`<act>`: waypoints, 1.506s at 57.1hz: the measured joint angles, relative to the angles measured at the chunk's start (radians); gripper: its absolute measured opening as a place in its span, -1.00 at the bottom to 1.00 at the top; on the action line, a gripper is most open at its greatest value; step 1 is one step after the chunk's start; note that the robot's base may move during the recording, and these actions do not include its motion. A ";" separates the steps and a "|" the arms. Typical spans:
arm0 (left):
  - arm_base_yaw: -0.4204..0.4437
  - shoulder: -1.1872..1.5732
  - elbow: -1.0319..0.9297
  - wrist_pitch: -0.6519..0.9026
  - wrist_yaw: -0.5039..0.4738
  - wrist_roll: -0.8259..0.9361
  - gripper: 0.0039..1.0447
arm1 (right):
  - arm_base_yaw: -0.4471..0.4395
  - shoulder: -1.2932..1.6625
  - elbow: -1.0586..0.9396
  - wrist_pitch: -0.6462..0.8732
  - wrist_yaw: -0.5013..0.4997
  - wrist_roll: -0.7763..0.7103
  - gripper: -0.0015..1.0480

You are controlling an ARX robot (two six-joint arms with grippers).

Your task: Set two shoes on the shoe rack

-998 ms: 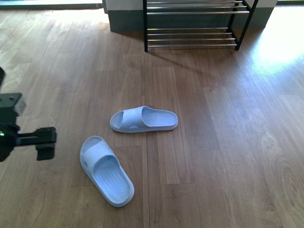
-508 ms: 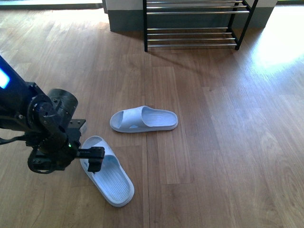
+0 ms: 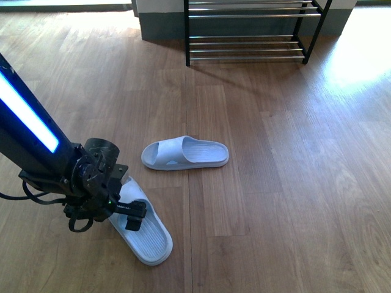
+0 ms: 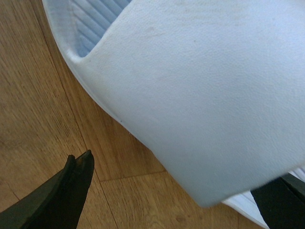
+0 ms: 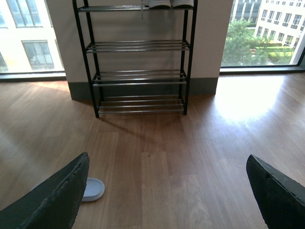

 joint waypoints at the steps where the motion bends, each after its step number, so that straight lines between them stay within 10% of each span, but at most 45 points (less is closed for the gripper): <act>1: -0.002 0.005 0.000 0.008 -0.004 0.009 0.83 | 0.000 0.000 0.000 0.000 0.000 0.000 0.82; 18: 0.000 0.030 -0.005 0.154 -0.112 0.142 0.78 | 0.000 0.000 0.000 0.000 0.000 0.000 0.82; 54: 0.077 -0.074 -0.084 0.128 -0.186 0.122 -0.96 | 0.000 0.000 0.000 0.000 0.000 0.000 0.82; 86: 0.277 -0.890 -0.547 0.150 -0.196 0.171 -0.97 | 0.000 0.000 0.000 0.000 0.000 0.000 0.82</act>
